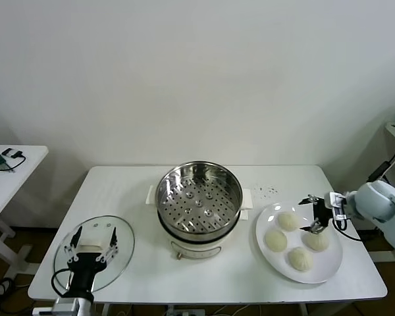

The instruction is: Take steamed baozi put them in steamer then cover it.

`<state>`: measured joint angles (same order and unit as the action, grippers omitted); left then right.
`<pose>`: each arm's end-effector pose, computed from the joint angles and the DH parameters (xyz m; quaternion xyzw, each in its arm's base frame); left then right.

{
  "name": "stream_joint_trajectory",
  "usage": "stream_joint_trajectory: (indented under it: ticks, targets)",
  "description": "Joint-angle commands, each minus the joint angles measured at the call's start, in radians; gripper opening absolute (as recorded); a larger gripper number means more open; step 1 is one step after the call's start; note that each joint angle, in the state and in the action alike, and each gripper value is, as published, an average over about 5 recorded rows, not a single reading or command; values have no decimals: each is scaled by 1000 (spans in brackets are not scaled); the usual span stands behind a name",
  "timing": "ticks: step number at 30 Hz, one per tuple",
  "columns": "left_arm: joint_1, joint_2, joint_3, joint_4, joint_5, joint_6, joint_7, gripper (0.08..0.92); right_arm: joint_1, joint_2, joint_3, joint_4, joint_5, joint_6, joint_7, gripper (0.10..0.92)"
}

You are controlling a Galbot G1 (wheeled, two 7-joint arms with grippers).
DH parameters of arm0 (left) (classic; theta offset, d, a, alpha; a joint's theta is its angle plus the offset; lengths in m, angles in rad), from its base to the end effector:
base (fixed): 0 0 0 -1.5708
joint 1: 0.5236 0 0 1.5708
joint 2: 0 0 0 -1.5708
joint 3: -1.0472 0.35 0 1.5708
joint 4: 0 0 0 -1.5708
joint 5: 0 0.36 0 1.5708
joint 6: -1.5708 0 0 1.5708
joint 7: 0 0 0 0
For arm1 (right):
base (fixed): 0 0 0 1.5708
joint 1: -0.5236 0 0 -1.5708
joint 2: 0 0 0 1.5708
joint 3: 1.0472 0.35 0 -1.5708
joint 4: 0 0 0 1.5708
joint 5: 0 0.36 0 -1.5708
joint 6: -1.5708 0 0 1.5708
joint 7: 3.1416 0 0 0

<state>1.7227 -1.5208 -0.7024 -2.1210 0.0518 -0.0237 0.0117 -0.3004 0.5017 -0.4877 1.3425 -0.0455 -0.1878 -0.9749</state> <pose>0.1363 0.0626 -0.3128 0.0501 -0.9927 -0.0978 0.0504 0.4545 -0.2354 -0.2171 0.4515 -0.6321 0.4934 0.3913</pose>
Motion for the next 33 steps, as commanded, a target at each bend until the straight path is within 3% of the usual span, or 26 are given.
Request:
stream_joint_trajectory:
  ticks: [1, 27, 33]
  targets:
    - [5, 1, 0, 1, -1, -1, -1, 823, 252, 70, -300, -125, -41, -35, -51, 823]
    - [-22, 5, -13, 42, 6, 27, 6, 823, 213, 266, -248, -279, -78, -14, -57, 818]
    - [-24, 3, -13, 46, 6, 26, 5, 823, 213, 261, -252, -276, -75, -11, -65, 722]
